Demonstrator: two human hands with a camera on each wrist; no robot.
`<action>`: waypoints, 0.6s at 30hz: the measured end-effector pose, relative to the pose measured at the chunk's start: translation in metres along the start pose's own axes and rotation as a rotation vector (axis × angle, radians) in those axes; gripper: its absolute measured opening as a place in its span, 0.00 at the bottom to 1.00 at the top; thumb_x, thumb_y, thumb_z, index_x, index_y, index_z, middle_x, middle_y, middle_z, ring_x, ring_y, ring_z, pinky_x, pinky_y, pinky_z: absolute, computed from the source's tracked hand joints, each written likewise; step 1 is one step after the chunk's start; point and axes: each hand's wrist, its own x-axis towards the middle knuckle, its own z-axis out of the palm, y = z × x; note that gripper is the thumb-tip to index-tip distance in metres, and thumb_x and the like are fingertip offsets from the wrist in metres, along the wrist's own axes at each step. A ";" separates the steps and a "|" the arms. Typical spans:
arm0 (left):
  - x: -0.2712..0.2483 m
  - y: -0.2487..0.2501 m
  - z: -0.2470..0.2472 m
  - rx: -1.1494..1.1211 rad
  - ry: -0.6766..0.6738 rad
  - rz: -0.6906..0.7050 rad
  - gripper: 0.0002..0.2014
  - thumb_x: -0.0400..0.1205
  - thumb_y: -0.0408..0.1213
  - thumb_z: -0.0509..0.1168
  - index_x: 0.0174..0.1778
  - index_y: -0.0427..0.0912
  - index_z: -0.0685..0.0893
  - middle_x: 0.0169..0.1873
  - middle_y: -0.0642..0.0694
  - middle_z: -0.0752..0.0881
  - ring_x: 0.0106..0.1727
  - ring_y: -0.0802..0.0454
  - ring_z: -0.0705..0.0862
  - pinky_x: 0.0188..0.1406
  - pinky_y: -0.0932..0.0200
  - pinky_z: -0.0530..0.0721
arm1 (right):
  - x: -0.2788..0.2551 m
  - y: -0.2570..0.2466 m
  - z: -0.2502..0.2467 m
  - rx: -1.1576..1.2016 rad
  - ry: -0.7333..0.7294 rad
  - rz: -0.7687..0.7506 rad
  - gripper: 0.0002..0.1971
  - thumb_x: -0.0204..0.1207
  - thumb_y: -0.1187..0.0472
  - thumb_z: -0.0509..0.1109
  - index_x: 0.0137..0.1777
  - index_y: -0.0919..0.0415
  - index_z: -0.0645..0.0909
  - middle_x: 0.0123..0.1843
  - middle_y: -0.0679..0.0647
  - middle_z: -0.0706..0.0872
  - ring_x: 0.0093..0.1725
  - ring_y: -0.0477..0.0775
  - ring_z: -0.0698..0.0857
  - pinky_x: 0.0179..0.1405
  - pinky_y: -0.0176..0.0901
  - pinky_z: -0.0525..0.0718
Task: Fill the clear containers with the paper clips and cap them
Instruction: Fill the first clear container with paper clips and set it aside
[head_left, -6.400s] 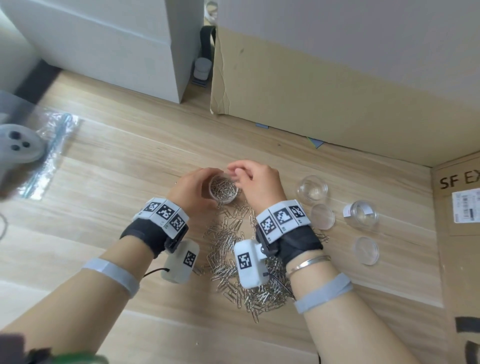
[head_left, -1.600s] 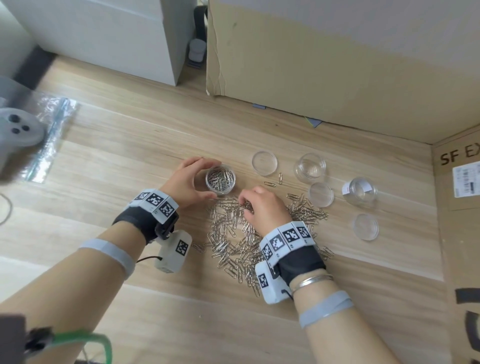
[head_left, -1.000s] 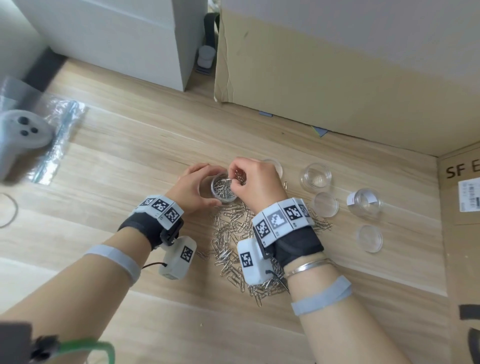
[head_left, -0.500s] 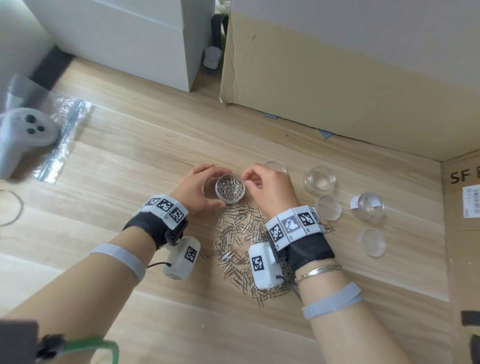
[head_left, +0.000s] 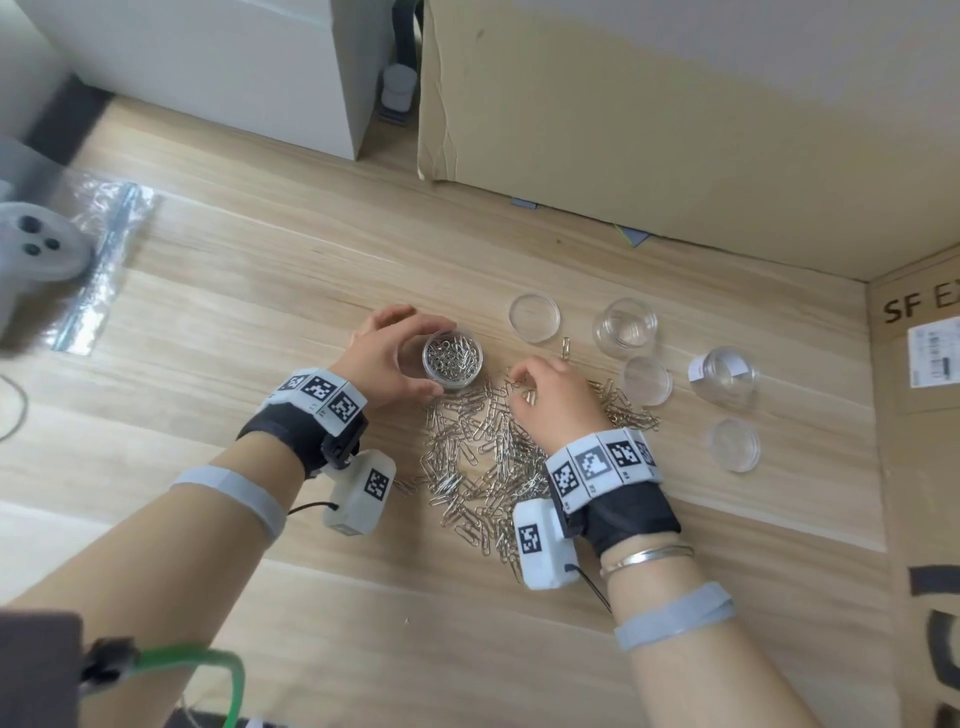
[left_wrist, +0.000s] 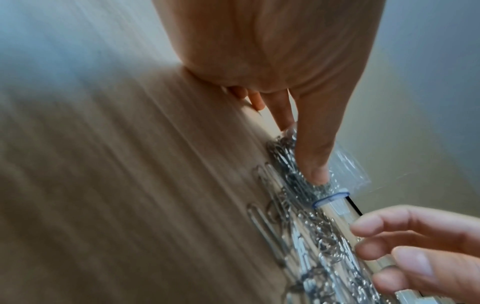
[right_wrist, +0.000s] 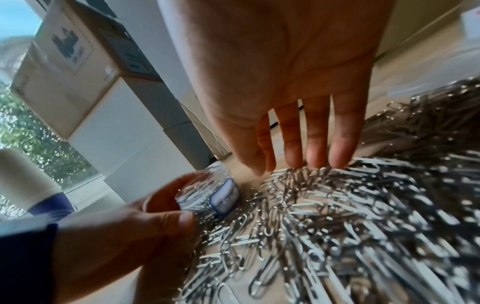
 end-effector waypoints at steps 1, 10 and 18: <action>-0.001 0.002 0.000 0.010 -0.004 0.003 0.35 0.64 0.37 0.78 0.65 0.62 0.74 0.66 0.55 0.67 0.79 0.51 0.53 0.78 0.40 0.56 | -0.003 0.001 -0.001 0.014 0.016 -0.001 0.13 0.77 0.55 0.65 0.61 0.51 0.76 0.66 0.52 0.78 0.61 0.54 0.79 0.63 0.49 0.80; -0.001 0.000 0.001 0.054 -0.013 0.032 0.33 0.64 0.40 0.77 0.64 0.63 0.74 0.61 0.65 0.67 0.78 0.51 0.54 0.78 0.36 0.54 | -0.035 0.019 0.001 -0.036 -0.124 0.170 0.47 0.57 0.42 0.80 0.75 0.36 0.59 0.79 0.48 0.56 0.78 0.62 0.55 0.73 0.62 0.65; -0.003 0.004 -0.001 0.049 -0.008 0.020 0.33 0.65 0.38 0.77 0.63 0.65 0.73 0.60 0.63 0.67 0.78 0.50 0.54 0.78 0.37 0.55 | -0.030 0.006 0.017 -0.045 0.091 0.007 0.22 0.73 0.62 0.71 0.66 0.48 0.75 0.63 0.51 0.78 0.58 0.53 0.79 0.62 0.49 0.80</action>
